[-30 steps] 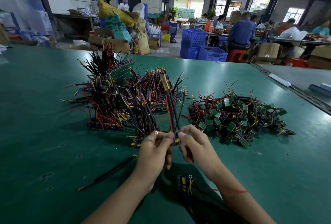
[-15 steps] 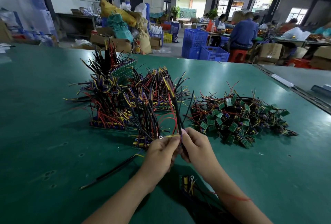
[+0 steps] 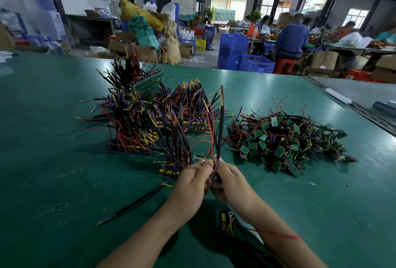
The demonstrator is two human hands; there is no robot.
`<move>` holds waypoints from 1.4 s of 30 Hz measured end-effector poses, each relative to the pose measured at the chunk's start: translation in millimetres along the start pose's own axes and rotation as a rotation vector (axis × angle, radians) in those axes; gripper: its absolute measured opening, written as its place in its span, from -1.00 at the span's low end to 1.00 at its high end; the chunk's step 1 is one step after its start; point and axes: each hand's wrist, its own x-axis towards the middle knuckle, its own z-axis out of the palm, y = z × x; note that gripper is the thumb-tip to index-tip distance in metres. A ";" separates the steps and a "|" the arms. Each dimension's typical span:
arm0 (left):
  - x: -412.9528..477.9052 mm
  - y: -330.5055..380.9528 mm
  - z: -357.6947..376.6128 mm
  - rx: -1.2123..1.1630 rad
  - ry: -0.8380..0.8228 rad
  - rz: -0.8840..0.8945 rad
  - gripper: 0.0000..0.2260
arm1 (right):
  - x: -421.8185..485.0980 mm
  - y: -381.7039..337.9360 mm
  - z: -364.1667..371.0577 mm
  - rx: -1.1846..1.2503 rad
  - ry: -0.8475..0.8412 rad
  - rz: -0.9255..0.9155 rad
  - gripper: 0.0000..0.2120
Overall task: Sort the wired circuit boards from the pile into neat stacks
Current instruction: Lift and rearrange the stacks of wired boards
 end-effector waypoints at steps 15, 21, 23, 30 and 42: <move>10.7 0.1 -3.9 -0.317 0.102 -0.086 -0.67 | 5.9 3.6 3.2 0.265 0.149 -0.023 -0.48; 12.1 -2.8 -5.7 -0.280 0.246 -0.101 -0.61 | 12.4 4.6 -15.0 0.288 0.334 -0.049 -0.63; 10.7 -2.6 -2.8 -0.221 0.267 -0.104 -0.63 | 12.8 5.2 -13.8 0.320 0.329 -0.037 -0.65; 6.9 -5.2 1.7 -0.001 0.212 -0.007 -0.61 | 13.5 11.7 3.0 0.335 0.129 0.017 -0.64; 9.4 -13.9 2.0 0.217 0.095 -0.034 -0.62 | 8.3 10.1 4.1 0.118 0.233 -0.137 -0.83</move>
